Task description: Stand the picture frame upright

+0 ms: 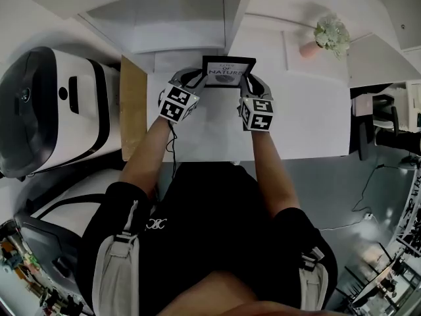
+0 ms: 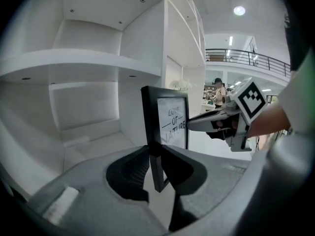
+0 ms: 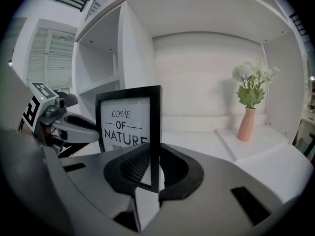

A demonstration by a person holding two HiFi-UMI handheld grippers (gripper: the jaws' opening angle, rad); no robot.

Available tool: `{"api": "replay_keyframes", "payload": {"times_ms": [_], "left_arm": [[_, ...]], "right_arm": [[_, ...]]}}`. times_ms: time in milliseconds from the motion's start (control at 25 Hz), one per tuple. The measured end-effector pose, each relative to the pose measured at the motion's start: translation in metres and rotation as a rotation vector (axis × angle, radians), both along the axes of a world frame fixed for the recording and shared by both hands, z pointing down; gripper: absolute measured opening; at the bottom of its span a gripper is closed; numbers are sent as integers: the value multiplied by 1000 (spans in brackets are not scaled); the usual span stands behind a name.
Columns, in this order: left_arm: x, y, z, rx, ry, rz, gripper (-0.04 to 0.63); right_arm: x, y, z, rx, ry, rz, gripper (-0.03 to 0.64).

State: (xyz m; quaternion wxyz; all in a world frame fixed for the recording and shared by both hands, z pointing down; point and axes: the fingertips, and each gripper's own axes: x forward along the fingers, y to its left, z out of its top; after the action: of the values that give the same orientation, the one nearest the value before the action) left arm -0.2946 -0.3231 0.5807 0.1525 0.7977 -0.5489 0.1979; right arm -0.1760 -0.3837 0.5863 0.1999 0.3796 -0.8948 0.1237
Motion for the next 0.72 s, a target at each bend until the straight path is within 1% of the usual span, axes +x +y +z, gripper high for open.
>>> {"api": "replay_keyframes", "payload": {"times_ms": [240,440,560,640,720], "left_arm": [[-7,-8,17,-28,-6,-3,84],[-7,-10,22,11,33,-12,84],[-7,-9,23,3,59,-46,89],[-6,-8,26,-16,48,-63,90],[-6,-5,21,0,24,-76,117]], "right_arm": [[-7,-8,14,-9,31,-14,66],[-9,-13,20,25,36,-27,67],[-8,-11,22,-4,7,-21,69],[-8,-11,22,-14,6,-28,71],[-7,-10,18,1,13,-38,71]]}}
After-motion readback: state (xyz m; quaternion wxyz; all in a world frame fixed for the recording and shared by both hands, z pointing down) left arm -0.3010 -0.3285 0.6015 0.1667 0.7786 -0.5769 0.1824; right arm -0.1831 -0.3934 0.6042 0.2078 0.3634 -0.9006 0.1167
